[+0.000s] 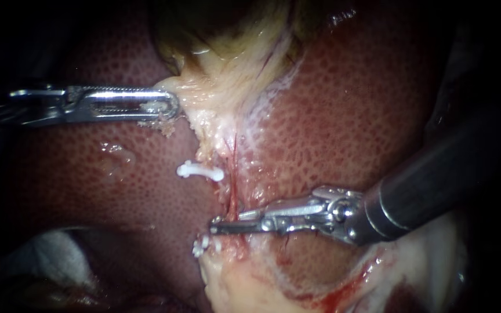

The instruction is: Going back first clip right tube

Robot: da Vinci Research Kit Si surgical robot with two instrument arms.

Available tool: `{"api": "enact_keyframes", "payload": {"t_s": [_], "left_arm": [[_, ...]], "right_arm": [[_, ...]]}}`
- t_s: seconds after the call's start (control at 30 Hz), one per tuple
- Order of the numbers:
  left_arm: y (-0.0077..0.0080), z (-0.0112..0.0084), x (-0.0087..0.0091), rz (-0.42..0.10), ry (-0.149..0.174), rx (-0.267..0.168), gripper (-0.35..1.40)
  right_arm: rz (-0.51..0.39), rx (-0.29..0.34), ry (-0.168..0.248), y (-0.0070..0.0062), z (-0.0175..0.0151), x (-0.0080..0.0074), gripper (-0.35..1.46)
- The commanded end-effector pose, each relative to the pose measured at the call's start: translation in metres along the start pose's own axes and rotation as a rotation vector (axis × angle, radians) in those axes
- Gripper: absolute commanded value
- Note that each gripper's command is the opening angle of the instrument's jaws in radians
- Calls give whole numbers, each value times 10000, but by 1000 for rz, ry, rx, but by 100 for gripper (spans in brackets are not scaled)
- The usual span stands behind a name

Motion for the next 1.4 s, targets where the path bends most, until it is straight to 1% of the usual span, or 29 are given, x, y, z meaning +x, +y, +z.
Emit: {"api": "enact_keyframes", "payload": {"t_s": [0.03,0.27,0.3,0.33,0.37,0.4,0.43,0.53,0.6,0.67,0.77,0.87,0.93,1.03,1.13,1.17,1.23,1.33,1.4], "left_arm": [[0,0,0,0,0,1,-35],[0,0,0,1,0,1,-35],[0,1,0,1,0,1,-35],[0,1,-1,1,0,1,-35],[0,1,-1,1,0,1,-35],[0,1,-1,1,0,2,-35],[0,1,-1,1,0,2,-35],[0,2,-2,1,1,2,-35],[0,2,-2,1,1,2,-35],[0,2,-2,1,1,2,-35],[0,1,-2,2,1,2,-35],[0,2,-3,2,3,1,-35],[0,2,-3,2,3,1,-35],[0,2,-3,2,4,1,-35],[0,2,-4,2,4,1,-35],[0,2,-4,2,4,2,-35],[0,2,-4,2,4,2,-35],[-1,2,-4,3,1,3,-35],[-1,3,-5,3,2,4,-35]], "right_arm": [[2,-3,-2,0,0,0,-35],[14,-15,-10,0,-1,0,-35],[14,-15,-10,0,-1,0,-24],[13,-14,-2,0,-1,0,-7],[18,-2,17,0,-1,0,7],[-6,8,34,0,-1,0,20],[-54,13,61,0,0,0,33],[-170,-15,105,0,2,3,46],[-235,-63,154,2,4,8,50],[-273,-93,181,5,1,13,50],[-315,-115,195,11,-6,17,50],[-352,-125,197,17,-15,18,50],[-369,-125,195,19,-22,18,50],[-385,-122,190,17,-36,18,50],[-432,-122,183,11,-55,19,50],[-464,-118,176,6,-64,20,50],[-497,-111,166,-5,-80,24,50],[-562,-106,156,-27,-107,35,50],[-594,-101,149,-43,-126,46,50]]}}
